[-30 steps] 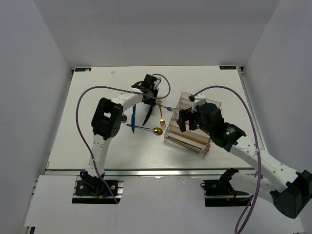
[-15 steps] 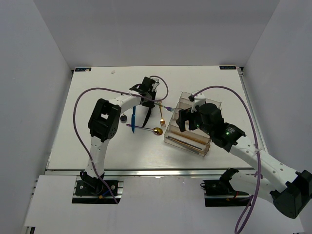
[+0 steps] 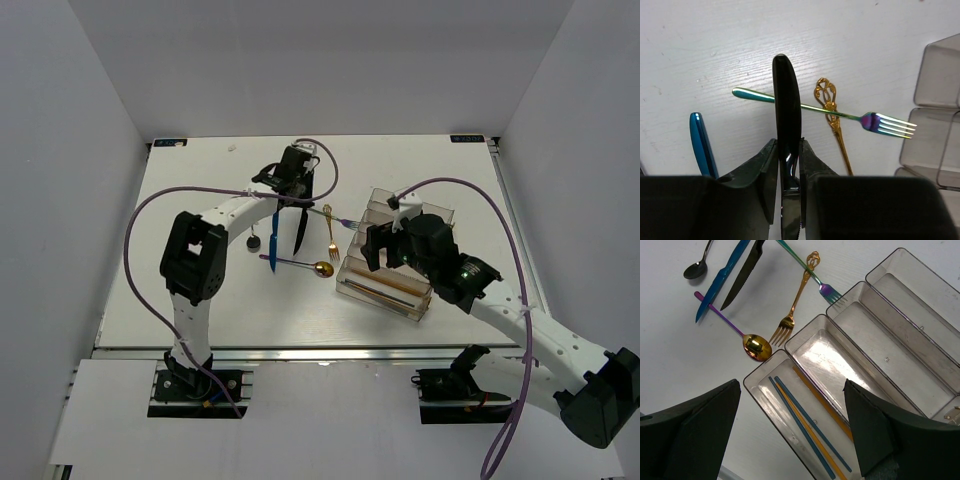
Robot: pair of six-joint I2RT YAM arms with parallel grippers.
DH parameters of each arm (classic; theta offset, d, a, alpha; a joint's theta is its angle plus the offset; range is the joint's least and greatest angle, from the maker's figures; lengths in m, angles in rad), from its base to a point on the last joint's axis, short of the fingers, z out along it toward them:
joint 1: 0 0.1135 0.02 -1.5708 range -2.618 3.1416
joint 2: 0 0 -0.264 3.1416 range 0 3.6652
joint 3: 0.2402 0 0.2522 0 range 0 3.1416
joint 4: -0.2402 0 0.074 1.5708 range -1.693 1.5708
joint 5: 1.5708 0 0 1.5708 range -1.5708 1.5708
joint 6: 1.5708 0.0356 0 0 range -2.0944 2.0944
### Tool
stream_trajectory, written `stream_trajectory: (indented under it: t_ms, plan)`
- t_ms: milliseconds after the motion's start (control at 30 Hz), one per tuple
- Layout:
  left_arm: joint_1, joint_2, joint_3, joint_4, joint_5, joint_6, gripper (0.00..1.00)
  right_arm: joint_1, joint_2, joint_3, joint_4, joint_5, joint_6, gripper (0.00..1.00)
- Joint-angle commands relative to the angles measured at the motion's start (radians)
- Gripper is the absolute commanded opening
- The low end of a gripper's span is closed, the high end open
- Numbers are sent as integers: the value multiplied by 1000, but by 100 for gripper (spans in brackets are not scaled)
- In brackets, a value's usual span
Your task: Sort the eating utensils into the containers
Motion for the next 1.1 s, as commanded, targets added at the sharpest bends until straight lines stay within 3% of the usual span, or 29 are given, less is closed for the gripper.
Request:
stream_trajectory:
  t_ms: [0, 267, 567, 700, 800, 933, 1067]
  plan:
    - [-4, -85, 31, 42, -7, -31, 0, -8, -19, 1, 55, 33, 17, 89]
    - [-4, -161, 54, 73, -48, -160, 0, -22, -51, 3, 47, 107, 40, 89]
    - [-18, -355, -178, 264, -111, -624, 0, -61, -144, 9, 15, 250, 135, 89]
    - [-85, -457, -354, 434, -273, -839, 0, -69, -183, 5, -1, 286, 163, 89]
    - [-188, -513, -481, 591, -404, -910, 0, -72, -215, 6, -1, 295, 170, 89]
    - [-329, -490, -508, 653, -618, -1005, 0, -72, -238, 40, -54, 303, 172, 89]
    - [-424, -432, -532, 777, -728, -1051, 0, -72, -286, 61, -86, 329, 167, 89]
